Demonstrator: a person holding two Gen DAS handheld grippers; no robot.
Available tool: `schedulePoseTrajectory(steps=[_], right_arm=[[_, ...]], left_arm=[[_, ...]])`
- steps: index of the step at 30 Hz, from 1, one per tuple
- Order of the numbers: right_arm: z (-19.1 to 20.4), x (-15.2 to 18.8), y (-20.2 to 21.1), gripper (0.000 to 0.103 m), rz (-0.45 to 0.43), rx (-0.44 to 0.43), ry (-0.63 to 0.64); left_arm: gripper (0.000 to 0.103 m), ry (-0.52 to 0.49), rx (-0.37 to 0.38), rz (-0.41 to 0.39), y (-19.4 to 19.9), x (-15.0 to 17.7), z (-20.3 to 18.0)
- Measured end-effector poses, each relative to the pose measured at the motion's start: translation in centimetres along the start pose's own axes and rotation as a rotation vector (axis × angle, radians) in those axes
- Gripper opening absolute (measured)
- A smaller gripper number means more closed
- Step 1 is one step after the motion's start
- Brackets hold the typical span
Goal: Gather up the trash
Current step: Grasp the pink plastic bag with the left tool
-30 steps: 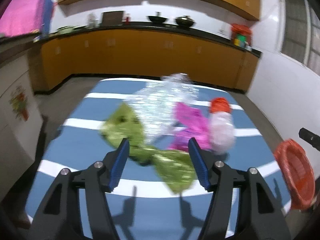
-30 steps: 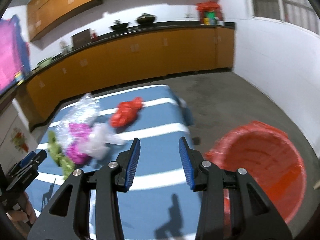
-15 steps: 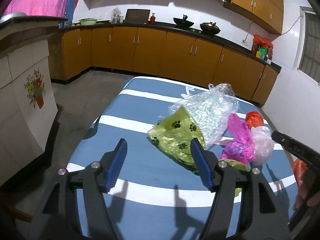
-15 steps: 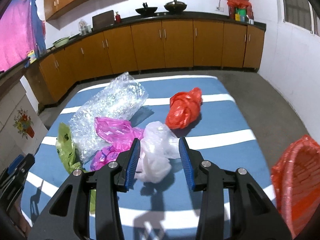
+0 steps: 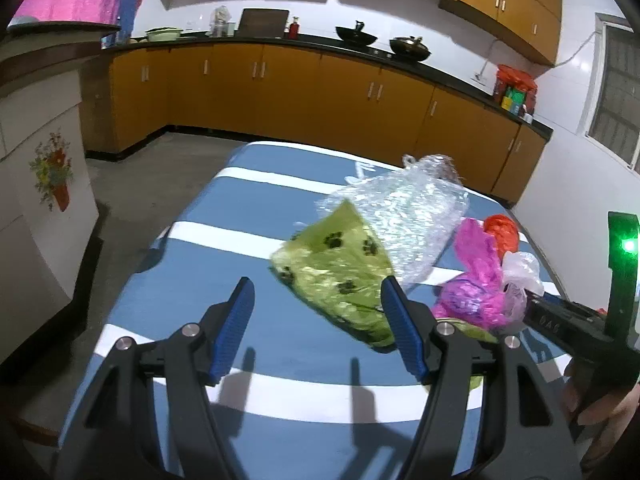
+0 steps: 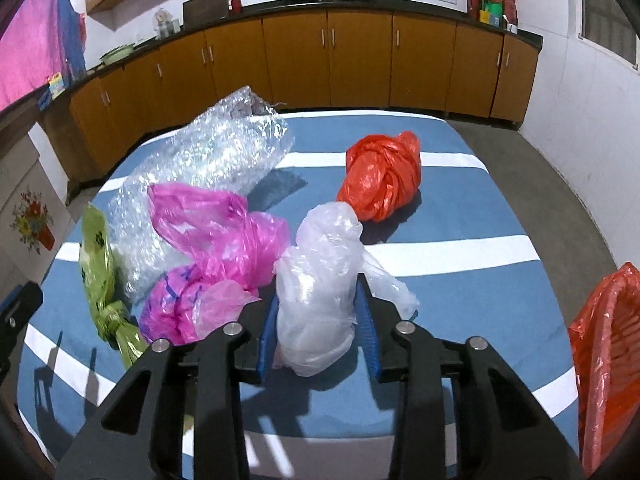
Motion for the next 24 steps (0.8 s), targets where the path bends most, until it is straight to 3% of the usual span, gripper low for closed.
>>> schedulePoseTrajectory(steps=[5, 14, 24], right_arm=[[-1.6, 0.4, 0.8, 0.022, 0.000, 0.012, -0.009], [-6.0, 1.2, 1.7, 0.019, -0.003, 0.064, -0.079], [-7.8, 1.7, 2.3, 0.019, 0.000, 0.044, -0.110]], left_arm=[[0.067, -0.037, 0.055, 0.011, -0.6, -0.2, -2.5], [0.070, -0.142, 0.165, 0.091, -3.7, -0.3, -9.0], [0.069, -0.211, 0.152, 0.239, -8.4, 1.6, -12.6]])
Point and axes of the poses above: each gripper's, at about its wrist camera, not at the fingertips, and y roughly against the way its jaws point, z to its left, x to its underside, the point moved 3 cm from there along -y, roughly the way its jaws point, and after that the axes turned 5 degrees about x, right-handed, at the moved point
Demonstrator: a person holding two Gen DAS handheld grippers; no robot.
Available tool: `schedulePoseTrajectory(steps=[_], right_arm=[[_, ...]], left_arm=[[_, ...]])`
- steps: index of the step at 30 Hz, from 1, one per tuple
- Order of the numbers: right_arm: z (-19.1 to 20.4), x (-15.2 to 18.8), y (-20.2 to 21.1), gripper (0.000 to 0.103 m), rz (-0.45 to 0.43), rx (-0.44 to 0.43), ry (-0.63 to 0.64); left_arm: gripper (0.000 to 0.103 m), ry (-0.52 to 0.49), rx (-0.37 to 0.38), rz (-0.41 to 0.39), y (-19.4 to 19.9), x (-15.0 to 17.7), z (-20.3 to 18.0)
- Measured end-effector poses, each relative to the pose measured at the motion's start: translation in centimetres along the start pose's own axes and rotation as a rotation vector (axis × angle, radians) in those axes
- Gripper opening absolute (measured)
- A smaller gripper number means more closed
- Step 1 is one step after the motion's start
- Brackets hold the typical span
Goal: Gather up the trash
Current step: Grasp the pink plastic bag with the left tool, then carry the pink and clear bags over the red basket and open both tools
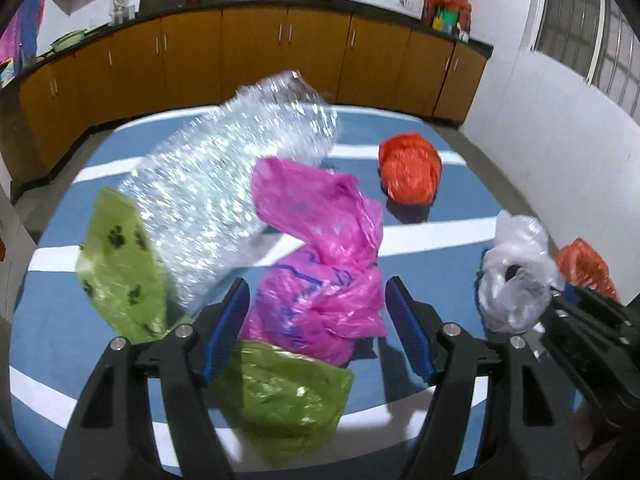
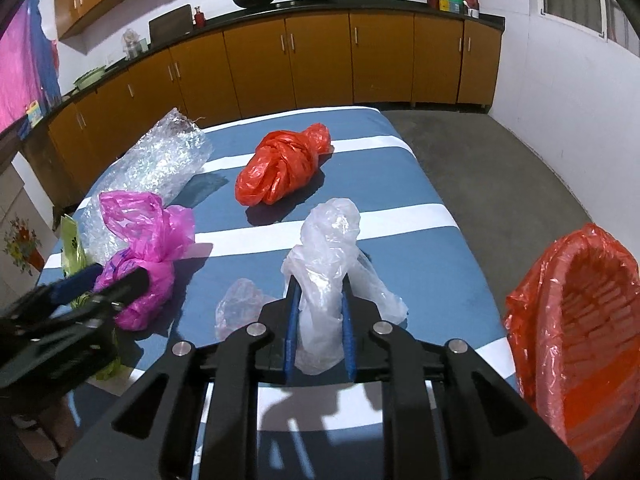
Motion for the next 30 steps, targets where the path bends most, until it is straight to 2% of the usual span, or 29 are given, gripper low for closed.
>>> schedulePoseTrajectory(steps=[5, 12, 19, 30], right_arm=[[-0.5, 0.0, 0.2, 0.019, 0.001, -0.012, -0.018], [-1.1, 0.0, 0.7, 0.019, -0.007, -0.017, -0.035], [-1.4, -0.3, 1.9, 0.019, -0.029, -0.022, -0.046], [-2.9, -0.5, 5.2, 0.019, -0.084, -0.013, -0.067]], left_arm=[[0.066, -0.009, -0.015, 0.045, -1.5, 0.1, -0.6], [0.052, -0.008, 0.006, 0.055, -2.2, -0.1, -1.1], [0.050, 0.011, 0.053, -0.005, -0.3, -0.8, -1.5], [0.050, -0.012, 0.086, -0.090, 3.8, -1.9, -3.5]])
Point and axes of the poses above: each gripper's, at about its wrist camera, not at the fingertips, and y roughly against the way its jaws point, z to its left, x to its underside, the point moved 3 cm from there along -y, roughly the way its jaws point, and after that the axes turned 5 degrees about x, right-handed, at the moved point
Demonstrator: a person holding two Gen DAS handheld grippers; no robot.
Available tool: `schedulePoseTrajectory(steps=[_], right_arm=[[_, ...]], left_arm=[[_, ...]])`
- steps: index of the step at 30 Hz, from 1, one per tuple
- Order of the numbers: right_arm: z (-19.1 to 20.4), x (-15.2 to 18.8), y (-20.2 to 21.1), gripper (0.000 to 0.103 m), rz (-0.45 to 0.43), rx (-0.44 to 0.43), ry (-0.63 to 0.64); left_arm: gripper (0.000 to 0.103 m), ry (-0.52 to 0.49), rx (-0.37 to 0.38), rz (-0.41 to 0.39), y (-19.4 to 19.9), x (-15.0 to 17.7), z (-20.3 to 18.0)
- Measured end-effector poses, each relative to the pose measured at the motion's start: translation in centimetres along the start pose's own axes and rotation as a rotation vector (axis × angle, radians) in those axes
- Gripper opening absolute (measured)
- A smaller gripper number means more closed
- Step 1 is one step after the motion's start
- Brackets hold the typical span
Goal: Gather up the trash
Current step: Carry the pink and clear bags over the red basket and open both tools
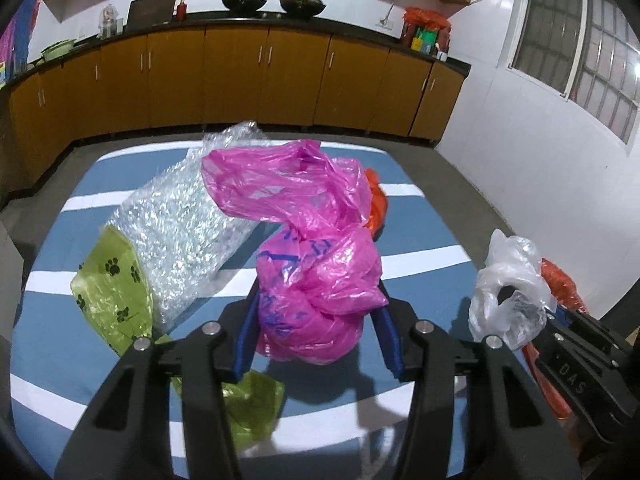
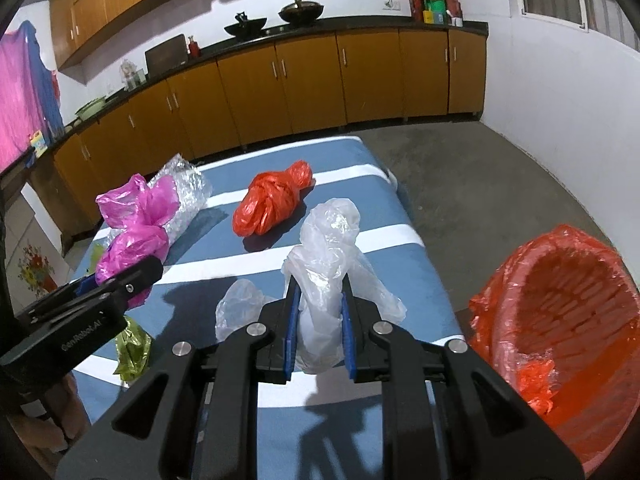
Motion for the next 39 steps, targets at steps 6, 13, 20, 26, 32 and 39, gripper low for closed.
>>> schedulePoseTrajectory(steps=[6, 13, 20, 26, 32, 39], right_arm=[[-1.1, -0.3, 2.3, 0.019, -0.038, 0.009, -0.018], [-2.9, -0.4, 5.3, 0.019, -0.083, 0.023, -0.047], [-5.1, -0.4, 7.7, 0.019, -0.119, 0.046, -0.074], [-7.6, -0.2, 9.2, 0.019, -0.143, 0.074, -0.105], [-10.5, 0.3, 10.5, 0.019, -0.155, 0.116, -0.149], [-13.8, 1.1, 11.5, 0.019, -0.162, 0.164, -0.200]], left_arm=[[0.050, -0.026, 0.024, -0.024, 1.8, -0.3, -1.9], [0.050, -0.059, 0.059, -0.041, 3.6, -0.2, -4.6], [0.050, -0.093, 0.094, -0.044, 4.3, -0.2, -7.5], [0.050, -0.126, 0.134, -0.038, 4.5, 0.1, -10.4], [0.050, -0.155, 0.184, -0.022, 4.2, 0.4, -13.4], [0.050, -0.201, 0.267, 0.010, 3.2, 1.2, -17.4]])
Point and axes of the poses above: each gripper's, at about its wrist camera, not at the fingertips, and y roughly against the way its jaws point, z to its left, x to its underside, the point moved 3 cm from there along -y, roughly the way its jaws point, and after that the axes turned 5 degrees about x, right-handed, at the moved point
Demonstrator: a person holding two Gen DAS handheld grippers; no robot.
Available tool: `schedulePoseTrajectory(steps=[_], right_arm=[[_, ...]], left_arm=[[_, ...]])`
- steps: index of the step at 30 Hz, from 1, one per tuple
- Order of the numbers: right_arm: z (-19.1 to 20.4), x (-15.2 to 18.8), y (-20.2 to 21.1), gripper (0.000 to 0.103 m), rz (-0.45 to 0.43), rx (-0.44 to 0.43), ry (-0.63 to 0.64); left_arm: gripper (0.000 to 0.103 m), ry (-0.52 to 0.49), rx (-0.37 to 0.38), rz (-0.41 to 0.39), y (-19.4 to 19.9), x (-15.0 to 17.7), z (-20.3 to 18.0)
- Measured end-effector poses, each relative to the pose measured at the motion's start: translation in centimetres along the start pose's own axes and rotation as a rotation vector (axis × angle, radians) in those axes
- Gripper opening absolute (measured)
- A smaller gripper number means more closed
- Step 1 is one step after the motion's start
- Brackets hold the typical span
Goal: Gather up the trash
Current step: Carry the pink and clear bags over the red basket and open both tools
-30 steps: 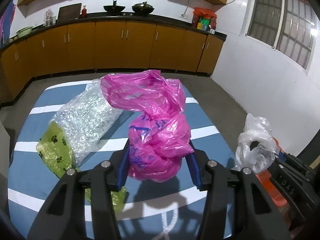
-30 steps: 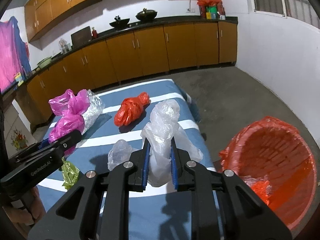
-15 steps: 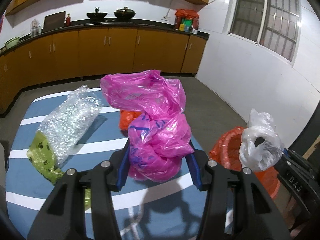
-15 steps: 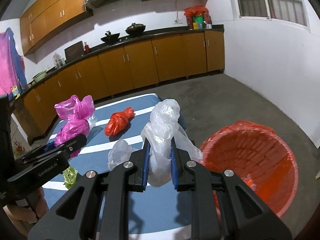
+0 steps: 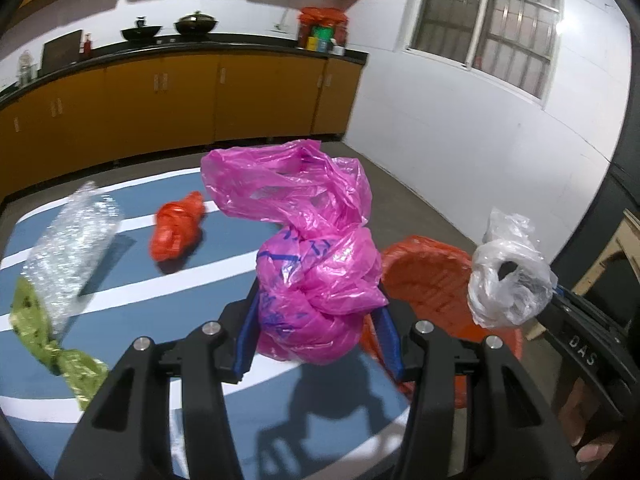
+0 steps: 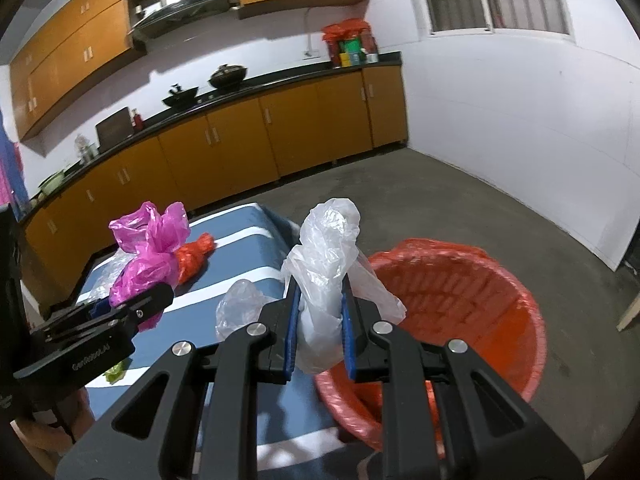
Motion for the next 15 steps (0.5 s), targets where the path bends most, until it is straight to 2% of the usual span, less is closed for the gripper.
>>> schedulePoseTrajectory(steps=[9, 15], right_arm=[[-4.1, 0.0, 0.3, 0.019, -0.005, 0.068, -0.055], [-6.8, 0.4, 0.4, 0.019, 0.001, 0.111, -0.098]], left_arm=[[0.050, -0.039, 0.109, 0.044, -2.9, 0.3, -3.7], [0.050, -0.078, 0.156, 0.075, -4.8, 0.7, -6.3]])
Point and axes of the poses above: each gripper's, at about its wrist camera, not at the fingertips, and y roughly against the way its jaws point, z to its left, x to its underside, the point moved 3 cm from there along -y, roughly the way its jaws point, and after that the axes turned 5 degrees about x, right-handed, at the moved point
